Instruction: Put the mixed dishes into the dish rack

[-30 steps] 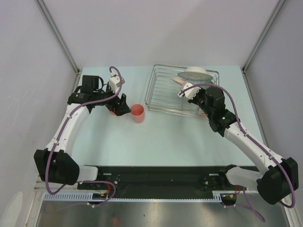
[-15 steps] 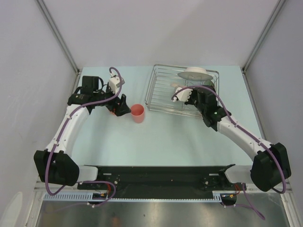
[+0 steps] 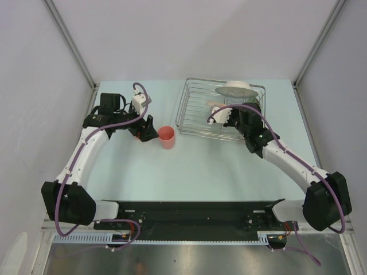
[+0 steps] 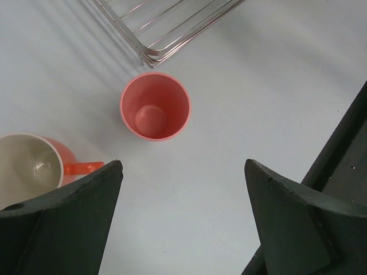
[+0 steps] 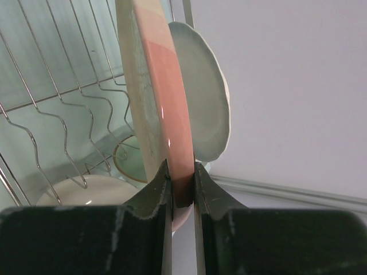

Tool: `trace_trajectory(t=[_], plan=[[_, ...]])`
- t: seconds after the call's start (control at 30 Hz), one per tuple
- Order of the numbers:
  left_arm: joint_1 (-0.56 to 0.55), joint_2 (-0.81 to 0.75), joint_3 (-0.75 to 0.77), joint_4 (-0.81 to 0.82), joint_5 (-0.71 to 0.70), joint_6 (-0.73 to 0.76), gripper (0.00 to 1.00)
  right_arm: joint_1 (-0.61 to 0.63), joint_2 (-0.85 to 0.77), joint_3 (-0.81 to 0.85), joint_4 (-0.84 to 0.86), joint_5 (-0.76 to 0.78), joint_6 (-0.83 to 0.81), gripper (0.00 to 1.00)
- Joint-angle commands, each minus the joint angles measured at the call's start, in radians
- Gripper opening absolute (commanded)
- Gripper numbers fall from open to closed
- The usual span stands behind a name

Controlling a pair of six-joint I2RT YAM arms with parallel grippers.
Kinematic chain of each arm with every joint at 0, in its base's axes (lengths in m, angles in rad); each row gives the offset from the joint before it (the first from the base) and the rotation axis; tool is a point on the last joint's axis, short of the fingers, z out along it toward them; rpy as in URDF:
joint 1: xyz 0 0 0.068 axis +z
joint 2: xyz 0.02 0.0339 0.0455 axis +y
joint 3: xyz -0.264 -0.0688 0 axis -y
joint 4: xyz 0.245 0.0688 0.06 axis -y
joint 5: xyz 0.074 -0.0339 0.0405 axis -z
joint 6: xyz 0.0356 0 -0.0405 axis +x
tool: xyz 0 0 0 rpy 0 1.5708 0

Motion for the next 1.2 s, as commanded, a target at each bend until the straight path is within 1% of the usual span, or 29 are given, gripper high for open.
trace_trajectory(t=[0.0, 0.13, 0.23, 0.37, 0.63, 0.83, 0.9, 0.97, 1.17], plan=[[0.0, -0.03, -0.017, 0.027, 0.002, 0.011, 0.93, -0.024, 0.0, 0.035, 0.199, 0.094, -0.107, 0.0], [0.0, -0.034, -0.029, 0.032, -0.005, 0.015, 0.93, -0.007, 0.008, 0.052, 0.222, 0.133, -0.159, 0.0], [0.0, -0.034, -0.037, 0.041, -0.003, 0.012, 0.93, 0.01, -0.01, 0.072, 0.219, 0.15, -0.14, 0.0], [0.0, -0.027, -0.045, 0.049, -0.003, 0.012, 0.93, 0.028, -0.067, 0.081, 0.17, 0.138, -0.118, 0.0], [0.0, -0.023, -0.057, 0.064, 0.002, 0.003, 0.92, 0.071, -0.196, 0.044, 0.096, 0.136, -0.095, 0.0], [0.0, -0.029, -0.054, 0.059, -0.001, 0.003, 0.92, 0.092, -0.248, 0.035, -0.007, 0.13, -0.04, 0.0], [0.0, -0.03, -0.054, 0.061, 0.0, 0.001, 0.92, 0.105, -0.26, 0.023, -0.069, 0.138, -0.021, 0.0], [0.0, -0.032, -0.057, 0.061, 0.003, 0.0, 0.92, 0.106, -0.276, -0.005, -0.095, 0.144, -0.001, 0.0], [0.0, -0.034, -0.063, 0.064, 0.003, 0.001, 0.92, 0.088, -0.28, -0.051, -0.076, 0.131, 0.005, 0.0]])
